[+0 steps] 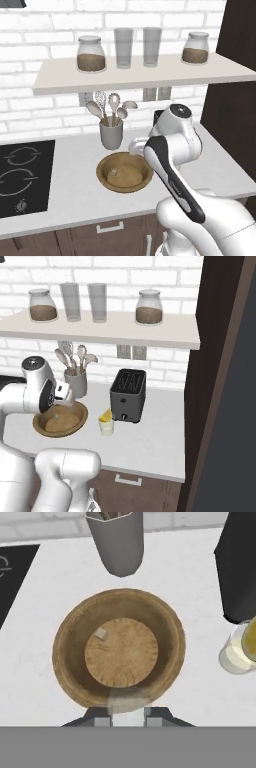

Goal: Grab a lemon wedge from the fridge and one ice cube from the ice bowl, and put them in the glass of lemonade.

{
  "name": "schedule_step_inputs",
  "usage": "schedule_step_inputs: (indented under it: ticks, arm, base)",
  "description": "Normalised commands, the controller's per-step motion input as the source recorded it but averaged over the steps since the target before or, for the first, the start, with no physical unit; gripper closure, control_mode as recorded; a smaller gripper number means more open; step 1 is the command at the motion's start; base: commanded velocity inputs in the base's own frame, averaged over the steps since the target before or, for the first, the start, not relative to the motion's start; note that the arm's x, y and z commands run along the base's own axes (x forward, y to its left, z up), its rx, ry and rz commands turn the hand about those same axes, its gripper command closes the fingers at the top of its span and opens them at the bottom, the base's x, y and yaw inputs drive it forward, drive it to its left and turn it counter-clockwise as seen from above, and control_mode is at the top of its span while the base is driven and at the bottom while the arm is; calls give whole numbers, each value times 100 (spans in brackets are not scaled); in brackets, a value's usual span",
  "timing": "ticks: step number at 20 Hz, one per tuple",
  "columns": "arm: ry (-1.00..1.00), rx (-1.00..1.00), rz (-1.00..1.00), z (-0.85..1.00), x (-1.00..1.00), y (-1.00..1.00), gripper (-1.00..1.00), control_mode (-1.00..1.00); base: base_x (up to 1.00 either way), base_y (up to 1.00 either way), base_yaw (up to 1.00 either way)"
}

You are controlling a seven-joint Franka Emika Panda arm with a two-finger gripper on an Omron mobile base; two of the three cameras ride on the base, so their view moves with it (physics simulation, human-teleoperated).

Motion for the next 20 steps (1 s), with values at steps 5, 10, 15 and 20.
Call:
schedule_step_inputs:
  ticks: [5, 10, 15, 20]
  arm:
    - [1, -16, 0, 22, -12, -59, 100, -100]
    - [1, -10, 0, 2, -7, -81, 100, -100]
    - [0, -3, 0, 1, -2, -78, 100, -100]
    - [0, 0, 0, -5, 0, -31, 100, -100]
  base:
    - [0, 0, 0]
    - [0, 0, 0]
    - [0, 0, 0]
    - [0, 0, 0]
